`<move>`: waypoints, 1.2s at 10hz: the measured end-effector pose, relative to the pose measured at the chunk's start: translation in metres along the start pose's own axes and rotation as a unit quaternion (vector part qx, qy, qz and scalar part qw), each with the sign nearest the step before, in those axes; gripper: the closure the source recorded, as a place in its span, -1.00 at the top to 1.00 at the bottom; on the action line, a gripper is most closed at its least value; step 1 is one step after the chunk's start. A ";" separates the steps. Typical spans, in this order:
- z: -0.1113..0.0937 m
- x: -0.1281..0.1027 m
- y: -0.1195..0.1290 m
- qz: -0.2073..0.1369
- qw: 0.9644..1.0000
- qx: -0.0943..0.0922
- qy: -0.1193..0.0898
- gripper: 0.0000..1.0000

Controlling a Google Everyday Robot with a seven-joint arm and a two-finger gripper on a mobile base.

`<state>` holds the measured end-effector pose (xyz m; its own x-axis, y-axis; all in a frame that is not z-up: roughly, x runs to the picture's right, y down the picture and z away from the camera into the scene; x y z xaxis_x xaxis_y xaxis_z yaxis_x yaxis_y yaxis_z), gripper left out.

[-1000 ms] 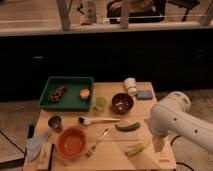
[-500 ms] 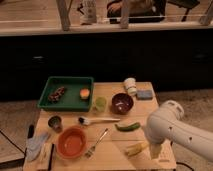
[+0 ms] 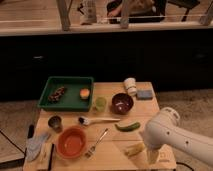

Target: Place banana in purple bowl

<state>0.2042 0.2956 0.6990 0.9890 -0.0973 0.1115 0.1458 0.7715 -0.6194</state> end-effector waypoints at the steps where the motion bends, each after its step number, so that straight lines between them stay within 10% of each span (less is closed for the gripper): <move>1: 0.005 0.000 0.002 0.001 1.000 -0.002 -0.001 0.60; 12: 0.036 0.004 0.009 0.018 1.000 -0.013 -0.007 0.60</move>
<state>0.2085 0.3247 0.7218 0.9931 -0.0618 0.0996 0.1116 0.7582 -0.6424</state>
